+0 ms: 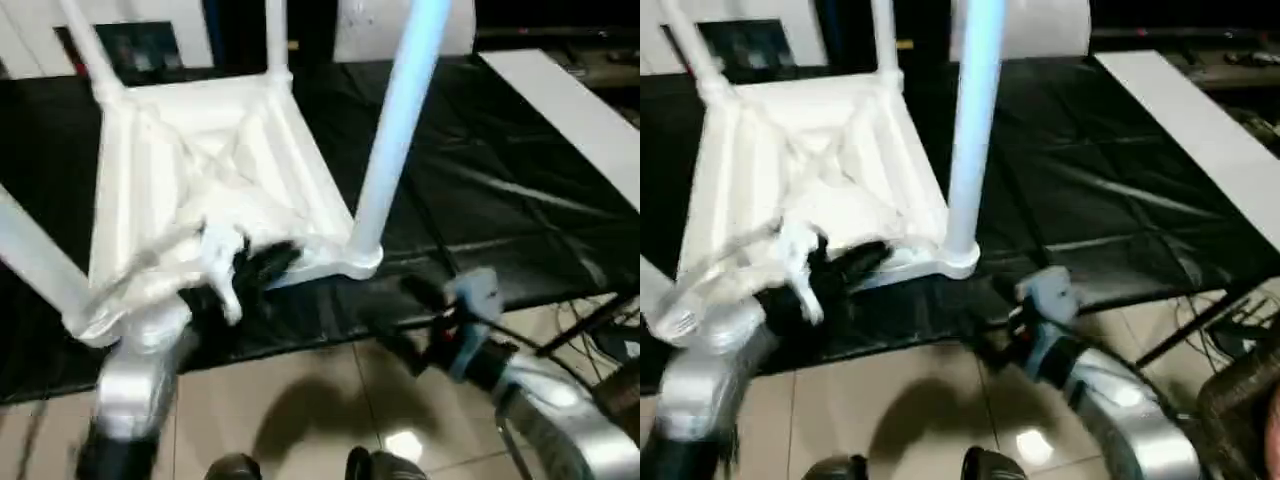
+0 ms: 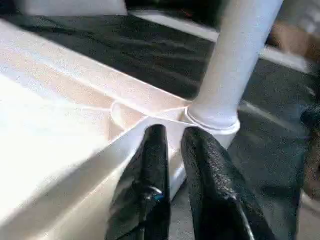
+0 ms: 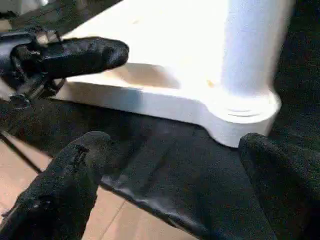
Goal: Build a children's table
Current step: Rotate leg to tighten
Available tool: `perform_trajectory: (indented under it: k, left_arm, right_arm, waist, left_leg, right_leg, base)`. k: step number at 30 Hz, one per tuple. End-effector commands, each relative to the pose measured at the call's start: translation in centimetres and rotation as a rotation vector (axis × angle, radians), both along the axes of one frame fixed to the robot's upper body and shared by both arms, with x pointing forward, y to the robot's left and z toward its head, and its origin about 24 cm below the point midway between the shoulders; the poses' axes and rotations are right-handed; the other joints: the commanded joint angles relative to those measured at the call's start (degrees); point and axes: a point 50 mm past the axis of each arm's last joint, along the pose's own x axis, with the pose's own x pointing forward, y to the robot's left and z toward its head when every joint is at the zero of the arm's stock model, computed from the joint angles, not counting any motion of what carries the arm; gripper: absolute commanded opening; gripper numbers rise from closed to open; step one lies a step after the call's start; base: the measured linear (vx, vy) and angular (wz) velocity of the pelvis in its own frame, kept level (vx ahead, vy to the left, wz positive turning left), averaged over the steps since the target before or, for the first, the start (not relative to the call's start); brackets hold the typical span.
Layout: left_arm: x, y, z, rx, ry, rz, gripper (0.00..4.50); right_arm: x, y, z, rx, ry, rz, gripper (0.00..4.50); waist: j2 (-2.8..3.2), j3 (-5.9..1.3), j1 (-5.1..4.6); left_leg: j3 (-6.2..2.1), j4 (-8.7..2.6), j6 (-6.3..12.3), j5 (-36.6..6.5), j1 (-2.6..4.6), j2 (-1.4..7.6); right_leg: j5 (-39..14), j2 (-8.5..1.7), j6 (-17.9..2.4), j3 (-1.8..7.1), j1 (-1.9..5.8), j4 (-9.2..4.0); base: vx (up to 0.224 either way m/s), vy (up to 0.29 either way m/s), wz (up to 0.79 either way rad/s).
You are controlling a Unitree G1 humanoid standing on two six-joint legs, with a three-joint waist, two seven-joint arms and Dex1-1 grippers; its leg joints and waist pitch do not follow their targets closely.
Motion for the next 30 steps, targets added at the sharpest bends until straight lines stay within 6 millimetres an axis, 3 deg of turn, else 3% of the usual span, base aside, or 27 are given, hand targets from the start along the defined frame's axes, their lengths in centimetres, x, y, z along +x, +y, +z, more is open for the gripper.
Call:
perform_trajectory:
  k: [1, 2, 3, 4, 5, 6, 7, 8, 9, 10, 11, 12, 13, 14, 15, 16, 18, 20, 21, 22, 25, 28, 30]
  left_arm:
    - [-0.5, 0.1, 0.8, 0.015, -0.030, 0.113, 0.67]
    - [-1.0, -0.1, 0.6, 0.003, -0.012, 0.178, 0.67]
    - [-1.4, -0.2, 0.7, -0.005, -0.013, 0.216, 0.67]
    - [-1.7, -0.3, 0.8, -0.010, -0.010, 0.241, 0.67]
    - [-2.2, -0.4, 0.7, 0.002, -0.003, 0.261, 0.67]
    - [-2.3, -0.4, 0.7, 0.006, -0.002, 0.267, 0.67]
    - [-2.5, -0.3, 0.6, 0.014, 0.002, 0.282, 0.67]
    - [-2.9, -0.1, 0.5, 0.027, 0.004, 0.297, 0.67]
    - [-3.3, 0.2, 0.5, 0.042, -0.004, 0.318, 0.84]
    - [-4.1, 0.5, 0.6, 0.034, -0.011, 0.347, 1.02]
    - [-4.5, 0.7, 0.6, 0.023, 0.007, 0.359, 1.02]
    - [-4.7, 0.9, 0.5, 0.017, 0.019, 0.367, 1.05]
    - [-5.0, 1.1, 0.5, 0.024, 0.021, 0.388, 1.14]
    - [-5.2, 1.4, 0.4, 0.029, 0.027, 0.411, 1.28]
    - [-5.5, 1.5, 0.4, 0.036, 0.029, 0.436, 1.28]
    - [-5.5, 1.5, 0.4, 0.036, 0.029, 0.436, 1.40]
    - [-5.9, 1.9, 0.3, 0.048, 0.048, 0.498, 1.48]
    - [-6.1, 2.3, 0.4, 0.046, 0.037, 0.549, 1.48]
    - [-6.1, 2.5, 0.5, 0.048, 0.033, 0.562, 1.48]
    - [-6.1, 2.7, 0.5, 0.055, 0.031, 0.574, 1.48]
    - [-6.1, 2.9, 0.2, 0.087, 0.042, 0.570, 1.48]
    - [-6.1, 2.9, 0.2, 0.094, 0.041, 0.558, 1.48]
    - [-6.1, 2.8, 0.1, 0.105, 0.045, 0.551, 1.48]
  right_arm:
    - [0.1, 0.3, 0.2, -0.018, -0.008, -0.009, 4.50]
    - [0.3, 0.4, 0.2, -0.019, -0.006, -0.015, 4.50]
    - [0.5, 0.5, 0.2, -0.020, -0.004, -0.017, 4.50]
    - [0.5, 0.5, 0.1, -0.021, -0.001, -0.018, 4.50]
    - [0.5, 0.7, 0.1, -0.012, 0.001, -0.003, 4.50]
    - [0.5, 0.7, 0.1, -0.010, 0.001, 0.003, 4.50]
    - [0.5, 0.7, 0.0, -0.004, 0.004, 0.004, 4.50]
    - [0.4, 0.8, 0.0, 0.008, 0.001, 0.019, 4.50]
    - [0.4, 0.8, 0.0, 0.021, -0.006, 0.036, 4.50]
    - [0.5, 0.8, 0.1, 0.018, -0.037, 0.037, 4.50]
    - [0.7, 0.8, 0.1, 0.012, -0.045, 0.029, 4.50]
    - [0.7, 0.8, 0.0, 0.037, -0.014, 0.035, 4.50]
    - [0.8, 0.8, 0.0, 0.038, -0.017, 0.033, 4.50]
    - [0.9, 0.8, 0.0, 0.048, -0.012, 0.026, 4.50]
    - [0.9, 0.9, 0.1, 0.055, -0.011, 0.021, 4.50]
    - [0.9, 0.9, 0.1, 0.055, -0.011, 0.021, 4.50]
    - [1.0, 1.1, 0.1, 0.053, -0.021, 0.025, 4.50]
    - [0.9, 1.3, 0.1, 0.066, -0.028, 0.045, 4.50]
    - [0.8, 1.3, 0.1, 0.068, -0.030, 0.048, 4.50]
    - [0.8, 1.3, 0.0, 0.071, -0.031, 0.050, 4.50]
    - [1.1, 1.2, -0.3, 0.061, -0.012, 0.029, 4.50]
    - [1.3, 1.2, -0.5, 0.040, 0.000, 0.028, 4.50]
    - [1.3, 1.3, -0.5, 0.038, -0.007, 0.040, 4.50]
  waist:
    - [1.70, -3.75, -0.06]
    - [2.24, -3.22, -0.79]
    - [2.23, -2.80, -1.33]
    - [1.67, -2.47, -1.35]
    - [1.21, -2.26, -0.84]
    - [-1.38, -1.97, 0.53]
    - [-1.15, -1.99, 0.19]
    - [-1.60, -1.81, 1.32]
    - [-2.27, -2.73, 3.28]
    - [-2.47, -3.26, 3.87]
    - [-2.30, -3.04, 3.83]
    - [-0.90, -3.01, 3.60]
    - [-0.50, -2.69, 2.39]
    - [-0.25, -2.77, 1.96]
    - [-0.03, -3.01, 1.44]
    - [0.25, -2.90, 1.25]
    - [0.17, -2.25, 0.43]
    - [-0.40, -2.04, -0.32]
    - [-0.30, -2.17, -0.68]
    - [-0.67, -2.07, -1.18]
    - [-0.57, -1.86, -1.69]
    - [-0.36, -1.62, -2.94]
    - [-0.18, -1.49, -3.15]
  left_leg:
    - [-3.06, -4.39, 10.07, -12.6, -1.15, 2.73]
    - [-5.89, -5.83, 8.82, -19.3, -1.67, 4.50]
    - [-9.36, -8.14, 8.21, -27.4, -1.35, 6.66]
    - [-10.04, -8.06, 6.84, -32.0, -1.06, 5.34]
    - [-9.20, -7.09, 5.35, -32.8, -1.65, 3.62]
    - [-4.58, -0.85, 1.60, -24.3, -0.48, -2.38]
    - [-1.35, 4.84, 0.66, -16.4, 5.07, -2.43]
    - [-0.78, 5.00, 2.17, -6.8, 1.39, -2.35]
    - [-0.96, 2.90, 4.91, -6.8, 0.08, -0.83]
    - [-0.96, 1.23, 6.60, -6.3, 0.95, 0.16]
    - [-0.90, 0.36, 7.57, -5.6, 0.54, 0.45]
    - [-0.36, -1.38, 8.33, -4.7, 1.23, 1.45]
    - [-0.20, -2.76, 8.17, -9.5, 2.18, 2.44]
    - [-0.09, -2.99, 7.36, -13.3, 2.66, 2.78]
    - [-0.40, -3.45, 4.31, -19.5, 3.72, 3.81]
    - [-0.59, -3.97, 2.64, -22.5, 3.81, 4.21]
    - [-0.70, -4.63, -1.14, -32.5, 3.93, 3.56]
    - [-0.87, -4.35, -1.16, -34.2, 3.83, 2.74]
    - [-1.17, -4.37, -0.89, -33.6, 3.46, 2.66]
    - [-1.33, -4.56, -0.61, -32.7, 2.86, 2.60]
    - [-1.46, -4.19, -0.58, -33.9, 3.34, 2.29]
    - [-2.09, -4.72, -0.83, -38.7, 3.42, 2.71]
    - [-2.10, -4.89, -0.89, -40.5, 3.72, 2.73]
  right_leg:
    - [-16.4, -3.39, -9.1, 0.84, 4.54, -3.35]
    - [-17.0, -2.39, -9.0, -0.10, 4.97, -1.70]
    - [-16.7, -1.47, -8.5, 0.59, 5.06, 1.69]
    - [-16.9, -1.65, -9.7, 2.28, 4.45, 2.37]
    - [-18.7, -2.57, -10.6, 3.10, 4.40, 1.14]
    - [-40.8, -7.51, -7.0, 3.08, 2.86, -6.20]
    - [-52.8, -8.61, -4.2, 4.83, -1.36, -10.86]
    - [-61.5, -9.91, 1.7, 6.43, 2.77, -10.50]
    - [-56.3, -11.25, 3.2, 10.15, 5.21, -8.43]
    - [-47.2, -10.07, -0.8, 9.95, 5.16, -6.66]
    - [-43.2, -9.38, -2.8, 9.26, 5.42, -6.30]
    - [-35.6, -7.64, -7.2, 7.61, 4.51, -5.78]
    - [-30.6, -4.72, -9.4, 5.57, 3.39, -4.71]
    - [-29.5, -3.88, -9.2, 5.13, 3.00, -4.41]
    - [-25.4, -3.08, -8.2, 5.12, 2.57, -3.92]
    - [-23.6, -2.86, -7.5, 5.16, 2.65, -3.81]
    - [-25.9, -3.32, -4.4, 5.25, 2.86, -4.51]
    - [-32.2, -3.83, -1.6, 5.00, 2.98, -5.77]
    - [-34.2, -4.12, -0.4, 4.78, 3.39, -6.09]
    - [-34.9, -4.30, 0.4, 4.75, 3.65, -6.33]
    - [-38.6, -4.44, 1.4, 4.29, 3.10, -7.11]
    - [-38.3, -4.03, 2.1, 2.74, 3.64, -7.46]
    - [-38.1, -3.94, 2.2, 2.58, 3.47, -7.46]
  base:
    - [-0.031, -0.050, 0.56]
    - [-0.031, -0.050, 0.56]
    - [-0.041, -0.074, 0.50]
    - [-0.028, -0.111, 0.64]
    - [-0.028, -0.111, 0.64]
    - [-0.056, -0.119, 0.72]
    - [-0.011, -0.087, 0.25]
    - [-0.011, -0.087, 0.25]
    - [0.000, 0.000, 0.00]
    - [0.000, 0.000, 0.00]
    - [0.000, 0.000, 0.00]
    - [0.000, 0.000, 0.00]
    - [-0.036, 0.057, 0.09]
    - [-0.036, 0.057, 0.09]
    - [-0.023, 0.068, 0.12]
    - [-0.028, 0.065, 0.11]
    - [-0.035, 0.061, 0.08]
    - [0.000, 0.000, 0.00]
    - [0.000, 0.000, 0.00]
    - [0.000, 0.000, 0.00]
    - [0.000, 0.000, 0.00]
    - [0.000, 0.000, 0.00]
    - [0.000, 0.000, 0.00]
